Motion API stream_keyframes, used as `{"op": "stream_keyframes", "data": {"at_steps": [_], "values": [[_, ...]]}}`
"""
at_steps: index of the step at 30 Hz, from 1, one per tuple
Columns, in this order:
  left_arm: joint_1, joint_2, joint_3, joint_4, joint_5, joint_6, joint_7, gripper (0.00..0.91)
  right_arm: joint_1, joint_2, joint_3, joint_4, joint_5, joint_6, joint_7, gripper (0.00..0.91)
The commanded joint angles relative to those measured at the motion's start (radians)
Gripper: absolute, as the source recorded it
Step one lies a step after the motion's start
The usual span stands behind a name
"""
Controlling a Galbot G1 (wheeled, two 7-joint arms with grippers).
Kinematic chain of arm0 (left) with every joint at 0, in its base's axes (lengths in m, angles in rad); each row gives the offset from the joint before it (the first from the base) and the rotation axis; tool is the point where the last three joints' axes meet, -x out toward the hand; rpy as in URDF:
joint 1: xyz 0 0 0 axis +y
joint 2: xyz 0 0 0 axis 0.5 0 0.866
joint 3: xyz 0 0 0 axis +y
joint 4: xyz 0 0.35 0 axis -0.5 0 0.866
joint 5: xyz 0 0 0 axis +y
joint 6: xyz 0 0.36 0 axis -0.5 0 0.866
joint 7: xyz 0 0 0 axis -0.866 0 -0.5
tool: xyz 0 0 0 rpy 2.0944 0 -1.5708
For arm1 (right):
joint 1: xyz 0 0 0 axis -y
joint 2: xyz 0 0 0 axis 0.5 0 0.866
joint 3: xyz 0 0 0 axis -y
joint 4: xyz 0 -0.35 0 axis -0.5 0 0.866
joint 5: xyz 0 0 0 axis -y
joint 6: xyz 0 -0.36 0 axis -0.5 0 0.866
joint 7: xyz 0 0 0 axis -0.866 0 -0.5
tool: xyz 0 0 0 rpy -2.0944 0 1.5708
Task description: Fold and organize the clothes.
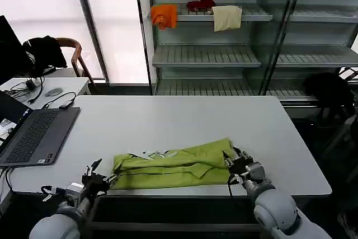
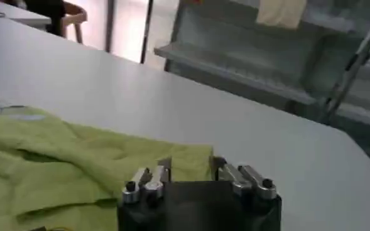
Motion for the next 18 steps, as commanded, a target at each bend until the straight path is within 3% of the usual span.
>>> {"op": "stream_keyframes", "data": {"at_steps": [1,3,4,5,7,8,11,13,18], "values": [[0.109,0.074,-0.101,-0.110,-0.002,0.030,-0.031,0.907,-0.017,0.001,0.044,0.040,0.014,0.003,0.178,0.907],[0.083,0.045,-0.101,-0.132,-0.056,0.025,-0.065,0.907,-0.022,0.001,0.073,0.060,0.047,0.006,0.128,0.907],[0.047,0.007,-0.083,-0.145,-0.109,0.008,-0.108,0.907,-0.037,0.000,0.109,0.081,0.083,0.060,0.037,0.907],[0.032,-0.014,-0.073,-0.150,-0.119,0.010,-0.122,0.907,-0.044,-0.001,0.116,0.083,0.083,0.074,0.026,0.907],[0.011,-0.094,-0.039,-0.148,-0.109,-0.032,-0.123,0.907,-0.090,0.003,0.167,0.101,0.062,0.189,-0.130,0.907],[0.010,-0.131,-0.019,-0.141,-0.094,-0.056,-0.120,0.907,-0.107,0.007,0.176,0.107,0.055,0.228,-0.156,0.907],[0.016,-0.264,0.015,-0.115,-0.045,-0.116,-0.103,0.907,-0.169,0.030,0.200,0.106,0.041,0.301,-0.182,0.907],[0.019,-0.339,0.016,-0.075,-0.018,-0.145,-0.098,0.907,-0.247,0.045,0.233,0.094,0.017,0.391,-0.203,0.907],[0.021,-0.424,0.005,-0.015,-0.015,-0.197,-0.120,0.907,-0.370,0.045,0.335,0.090,0.003,0.567,-0.211,0.907]]}}
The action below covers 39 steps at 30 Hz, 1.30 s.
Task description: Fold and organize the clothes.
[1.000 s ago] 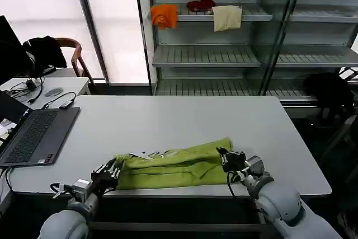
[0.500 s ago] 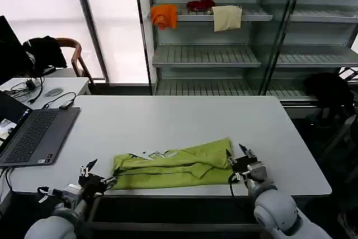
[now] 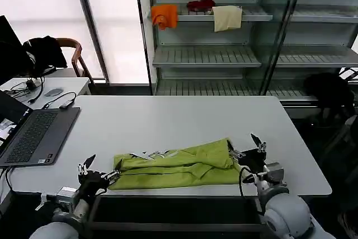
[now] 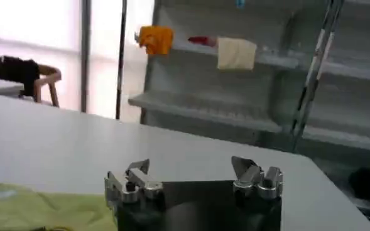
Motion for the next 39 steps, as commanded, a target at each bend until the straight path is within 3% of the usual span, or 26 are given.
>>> {"op": "stream_keyframes", "data": {"at_steps": [1,5,9,17,25,26,28,30,32,39], "values": [[-0.003,-0.247,0.017,0.069,0.013,-0.114,-0.040,0.907,-0.203,0.017,0.166,0.016,-0.007,0.307,-0.087,0.907],[0.007,-0.261,0.019,0.093,-0.024,-0.125,-0.068,0.907,-0.266,0.003,0.229,-0.004,0.060,0.355,-0.097,0.907],[0.002,-0.280,0.056,0.136,-0.024,-0.163,-0.087,0.907,-0.285,0.013,0.236,-0.027,0.063,0.398,-0.097,0.907],[-0.063,-0.327,0.131,0.202,-0.012,-0.163,-0.111,0.907,-0.286,0.029,0.214,-0.037,0.040,0.400,-0.102,0.907],[-0.106,-0.324,0.126,0.242,-0.080,-0.133,-0.133,0.907,-0.284,0.039,0.200,-0.039,0.027,0.399,-0.104,0.907],[-0.112,-0.323,0.123,0.244,-0.087,-0.130,-0.134,0.867,-0.280,0.040,0.198,-0.041,0.027,0.397,-0.103,0.907],[-0.122,-0.318,0.118,0.254,-0.096,-0.129,-0.136,0.645,-0.275,0.042,0.195,-0.041,0.025,0.396,-0.103,0.907],[-0.126,-0.318,0.113,0.268,-0.104,-0.129,-0.137,0.494,-0.273,0.043,0.191,-0.038,0.024,0.395,-0.103,0.907],[-0.120,-0.317,0.114,0.275,-0.119,-0.132,-0.136,0.020,-0.272,0.046,0.190,-0.038,0.021,0.395,-0.103,0.907],[-0.097,-0.329,0.141,0.279,-0.072,-0.164,-0.110,0.000,-0.258,0.045,0.186,-0.039,0.020,0.392,-0.102,0.907]]}}
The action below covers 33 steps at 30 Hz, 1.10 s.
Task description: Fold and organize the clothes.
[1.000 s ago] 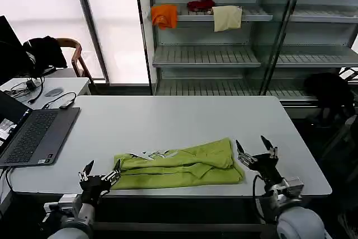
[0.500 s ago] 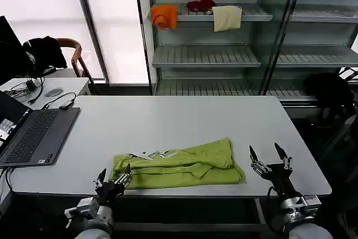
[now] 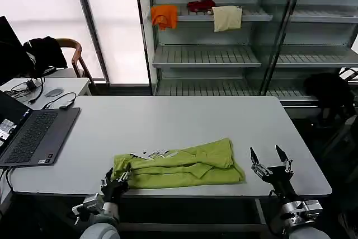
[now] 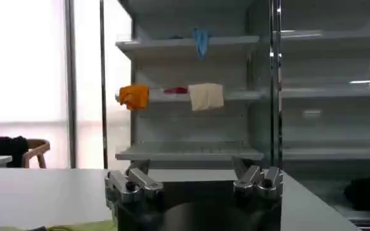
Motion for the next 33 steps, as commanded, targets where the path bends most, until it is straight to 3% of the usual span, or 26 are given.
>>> {"op": "stream_keyframes", "data": {"at_steps": [1,7,15,28,33], "values": [[-0.001,-0.017,0.028,0.029,0.015,-0.030,0.017,0.000,-0.001,0.002,0.004,0.000,0.000,0.011,-0.003,0.907],[-0.012,-0.007,0.045,0.019,0.068,-0.081,0.013,0.000,0.012,-0.001,-0.008,0.005,-0.007,0.004,-0.002,0.907],[-0.060,0.075,-0.044,-0.042,0.001,-0.055,-0.016,0.000,0.033,0.001,-0.029,0.012,-0.018,-0.010,0.001,0.907],[-0.031,0.438,-0.488,-0.064,-0.241,0.024,0.085,0.000,0.076,-0.005,-0.057,0.017,-0.021,-0.033,0.009,0.907],[-0.044,0.448,-0.487,-0.164,-0.262,0.034,0.132,0.000,0.077,0.001,-0.066,0.018,-0.027,-0.035,0.010,0.907]]}}
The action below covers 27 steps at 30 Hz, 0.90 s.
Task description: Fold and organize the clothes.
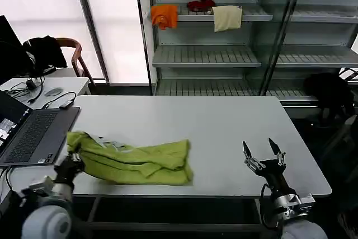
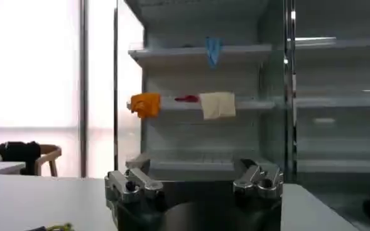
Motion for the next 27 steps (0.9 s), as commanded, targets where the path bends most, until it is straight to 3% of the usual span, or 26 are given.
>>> {"op": "stream_keyframes", "data": {"at_steps": [1,6,12,24,27], "values": [[0.008,0.145,-0.144,-0.126,-0.083,0.017,0.112,0.000,0.008,0.002,-0.007,0.002,-0.003,-0.003,0.001,0.907],[0.002,0.052,0.157,-0.115,0.158,-0.091,0.215,0.000,-0.002,-0.001,0.007,0.008,-0.002,-0.003,0.001,0.907],[-0.019,-0.040,0.395,0.002,0.349,-0.183,0.288,0.000,-0.011,0.004,0.012,0.006,0.000,0.004,0.000,0.907],[-0.076,-0.076,0.511,0.117,0.432,-0.199,0.299,0.010,-0.011,0.013,0.007,0.004,-0.002,0.005,0.000,0.907],[-0.105,-0.078,0.513,0.146,0.428,-0.185,0.292,0.071,-0.011,0.017,0.003,0.006,-0.007,0.005,0.000,0.907]]}}
